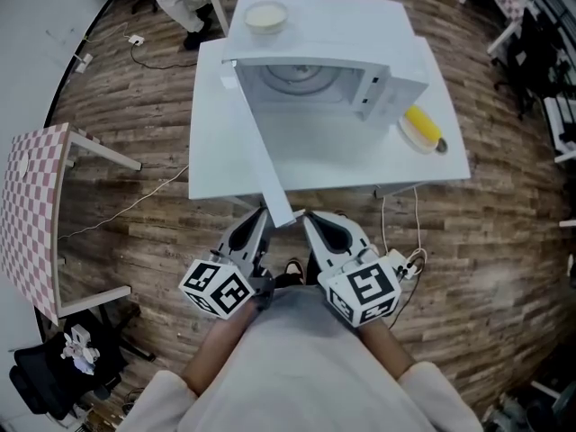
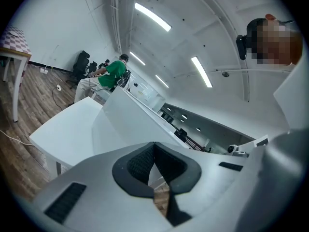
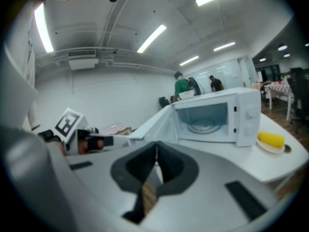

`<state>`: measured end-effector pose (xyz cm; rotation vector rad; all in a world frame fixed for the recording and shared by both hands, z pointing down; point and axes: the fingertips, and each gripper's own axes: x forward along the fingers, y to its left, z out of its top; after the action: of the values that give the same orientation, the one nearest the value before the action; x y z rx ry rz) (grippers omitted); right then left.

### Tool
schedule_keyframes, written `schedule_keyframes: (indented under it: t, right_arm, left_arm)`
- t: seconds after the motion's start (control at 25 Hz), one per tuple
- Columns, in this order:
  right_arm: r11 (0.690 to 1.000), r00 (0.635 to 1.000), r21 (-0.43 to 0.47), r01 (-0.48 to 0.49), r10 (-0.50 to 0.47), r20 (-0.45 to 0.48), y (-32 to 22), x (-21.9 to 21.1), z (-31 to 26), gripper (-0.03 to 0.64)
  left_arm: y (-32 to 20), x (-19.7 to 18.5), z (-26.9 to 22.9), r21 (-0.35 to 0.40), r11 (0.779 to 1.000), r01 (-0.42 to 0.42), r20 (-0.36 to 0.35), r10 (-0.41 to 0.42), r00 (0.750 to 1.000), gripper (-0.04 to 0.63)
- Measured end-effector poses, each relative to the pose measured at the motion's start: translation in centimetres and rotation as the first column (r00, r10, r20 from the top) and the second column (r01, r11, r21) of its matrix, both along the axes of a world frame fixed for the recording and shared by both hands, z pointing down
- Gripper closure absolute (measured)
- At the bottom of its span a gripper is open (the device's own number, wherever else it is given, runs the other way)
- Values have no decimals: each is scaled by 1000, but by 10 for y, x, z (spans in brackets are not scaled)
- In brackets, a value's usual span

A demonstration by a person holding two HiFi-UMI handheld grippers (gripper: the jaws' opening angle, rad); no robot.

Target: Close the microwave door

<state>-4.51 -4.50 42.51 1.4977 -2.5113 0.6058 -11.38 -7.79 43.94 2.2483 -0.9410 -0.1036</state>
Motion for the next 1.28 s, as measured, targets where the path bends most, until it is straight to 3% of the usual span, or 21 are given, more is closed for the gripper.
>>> schedule_keyframes:
  t: [1.0, 1.28]
  right_arm:
    - [997, 997, 7, -75, 75, 3, -24, 46, -6, 594]
    - [991, 990, -22, -135, 136, 29, -37, 82, -1, 594]
  left_arm:
    - [-8, 41, 1, -26, 994, -109, -3, 109, 994, 577]
    - [-12, 60, 1, -24, 990, -142, 30, 142, 989, 577]
